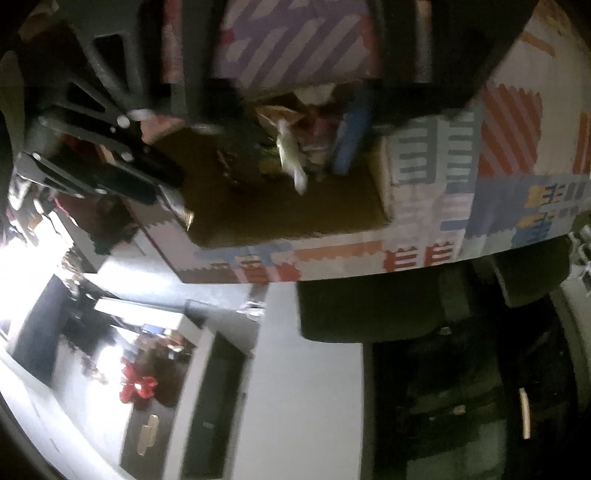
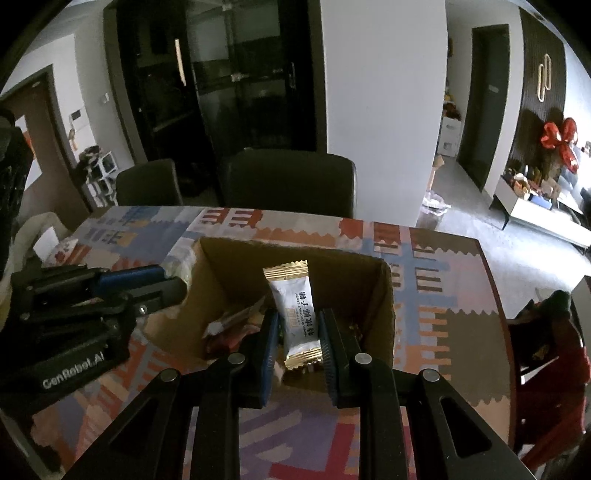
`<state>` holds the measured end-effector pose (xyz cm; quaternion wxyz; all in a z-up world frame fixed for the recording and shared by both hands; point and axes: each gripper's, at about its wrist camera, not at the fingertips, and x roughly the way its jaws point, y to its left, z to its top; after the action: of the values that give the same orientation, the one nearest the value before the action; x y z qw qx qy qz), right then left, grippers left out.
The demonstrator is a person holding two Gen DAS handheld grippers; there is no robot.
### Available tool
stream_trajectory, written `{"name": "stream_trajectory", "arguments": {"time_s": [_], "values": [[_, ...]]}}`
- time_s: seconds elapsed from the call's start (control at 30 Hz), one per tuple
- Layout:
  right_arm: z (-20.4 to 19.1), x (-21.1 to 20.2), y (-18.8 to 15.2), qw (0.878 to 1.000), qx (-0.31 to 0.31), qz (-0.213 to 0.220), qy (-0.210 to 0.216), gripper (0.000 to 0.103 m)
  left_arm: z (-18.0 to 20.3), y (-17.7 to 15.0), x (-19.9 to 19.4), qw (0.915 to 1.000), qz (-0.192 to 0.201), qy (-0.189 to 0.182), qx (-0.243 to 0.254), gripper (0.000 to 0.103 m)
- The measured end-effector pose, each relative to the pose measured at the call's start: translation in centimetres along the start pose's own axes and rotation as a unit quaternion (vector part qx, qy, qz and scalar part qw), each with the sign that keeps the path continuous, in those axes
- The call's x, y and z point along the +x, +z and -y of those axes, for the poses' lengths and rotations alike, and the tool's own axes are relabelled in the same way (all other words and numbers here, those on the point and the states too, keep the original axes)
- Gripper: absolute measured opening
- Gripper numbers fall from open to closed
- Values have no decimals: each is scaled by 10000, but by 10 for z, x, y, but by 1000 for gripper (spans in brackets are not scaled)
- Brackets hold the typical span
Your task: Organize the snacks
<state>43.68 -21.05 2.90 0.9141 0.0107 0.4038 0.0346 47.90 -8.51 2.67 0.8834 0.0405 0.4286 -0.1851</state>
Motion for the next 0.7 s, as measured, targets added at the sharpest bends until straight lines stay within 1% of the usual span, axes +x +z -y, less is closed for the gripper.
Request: {"name": "stream_trajectory", "arguments": {"time_s": [0.03,0.1,0.17,0.23,0.27,0.3,0.37,0.4,0.43,0.53,0.57,0.63,0.7], "values": [[1,1,1,10000,18,-8,-77,45,-3,0,-1,9999,59,61,-58,62],[0,-2,2,9999,49,37,-150,53,-7,-1,-3,9998,76,198,-64,63],[-1,-6,-1,9997,46,31,-219,53,-9,-5,-8,9994,120,334,-58,64],[-3,-11,-4,9996,69,61,-254,54,-10,-11,-16,9990,189,395,-15,66],[-3,-15,-6,9996,84,75,-260,56,-9,-16,-21,9985,226,498,15,69],[-4,-20,-10,9995,125,106,-271,59,-9,-18,-24,9982,253,545,34,70],[-6,-30,-15,9993,180,191,-263,62,-8,-25,-35,9970,371,682,83,79],[-5,-35,-18,9991,223,228,-277,64,-8,-29,-41,9962,430,749,109,80],[-6,-41,-21,9989,276,263,-288,67,-7,-33,-47,9956,496,780,143,81],[-10,-61,-32,9985,318,374,-254,68,-2,-45,-65,9945,598,816,253,83],[-12,-68,-35,9983,321,401,-268,69,-1,-50,-73,9941,650,828,247,85],[-15,-81,-40,9977,350,493,-305,73,0,-58,-85,9937,731,819,207,89],[-17,-93,-46,9969,361,590,-365,75,-1,-68,-99,9930,833,820,139,90]]}}
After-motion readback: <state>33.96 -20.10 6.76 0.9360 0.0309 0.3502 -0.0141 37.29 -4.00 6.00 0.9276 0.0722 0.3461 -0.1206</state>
